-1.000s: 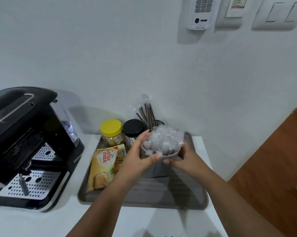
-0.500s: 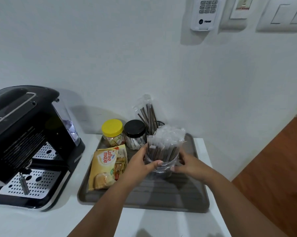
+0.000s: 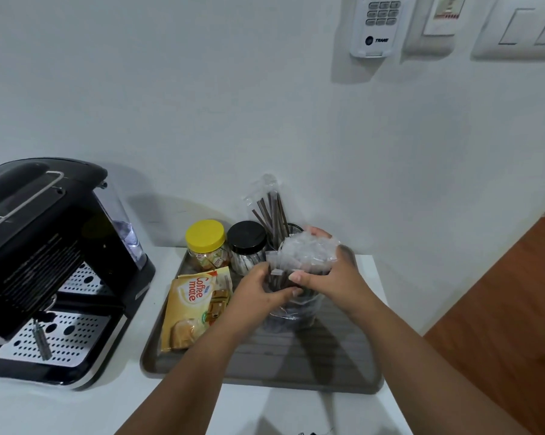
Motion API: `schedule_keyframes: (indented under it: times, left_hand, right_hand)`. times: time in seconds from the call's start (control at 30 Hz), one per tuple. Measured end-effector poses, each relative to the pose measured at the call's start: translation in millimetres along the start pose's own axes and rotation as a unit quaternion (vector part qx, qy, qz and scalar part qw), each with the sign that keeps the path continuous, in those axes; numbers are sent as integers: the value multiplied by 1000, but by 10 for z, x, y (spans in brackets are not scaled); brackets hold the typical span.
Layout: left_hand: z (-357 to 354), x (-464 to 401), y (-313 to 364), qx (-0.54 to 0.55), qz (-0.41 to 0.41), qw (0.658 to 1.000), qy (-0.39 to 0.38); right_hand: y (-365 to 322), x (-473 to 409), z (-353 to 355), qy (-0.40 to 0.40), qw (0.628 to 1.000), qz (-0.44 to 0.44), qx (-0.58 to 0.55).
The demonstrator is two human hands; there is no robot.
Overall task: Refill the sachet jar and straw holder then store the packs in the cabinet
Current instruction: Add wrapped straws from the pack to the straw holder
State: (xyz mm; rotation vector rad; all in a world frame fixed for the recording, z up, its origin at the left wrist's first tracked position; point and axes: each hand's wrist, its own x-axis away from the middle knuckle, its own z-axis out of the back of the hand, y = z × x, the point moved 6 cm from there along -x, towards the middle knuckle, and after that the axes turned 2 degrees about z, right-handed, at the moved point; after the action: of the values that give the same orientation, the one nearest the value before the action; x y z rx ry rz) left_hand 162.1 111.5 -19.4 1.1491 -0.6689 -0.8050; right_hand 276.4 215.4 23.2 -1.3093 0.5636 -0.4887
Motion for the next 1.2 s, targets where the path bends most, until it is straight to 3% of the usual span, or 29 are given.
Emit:
schedule_keyframes:
  times: [0.33, 0.6, 0.73, 0.97, 1.2]
  left_hand:
    - [55, -93, -66, -46, 8, 998, 45]
    - [35, -132, -14, -63, 10, 997, 33]
    - [44, -156, -38, -42, 22, 998, 30]
    - [121, -82, -4, -37, 14, 998, 43]
    - [132, -40, -101, -2, 32, 997, 70]
  right_hand:
    - [113, -55, 134, -3, 1000, -21, -5]
    - [192, -60, 87, 16, 998, -42, -48]
    - [140, -92, -3, 28, 995, -33, -93]
    - [164, -94, 29, 96, 991, -47, -81]
    - [163, -73, 46, 111, 990, -45, -78]
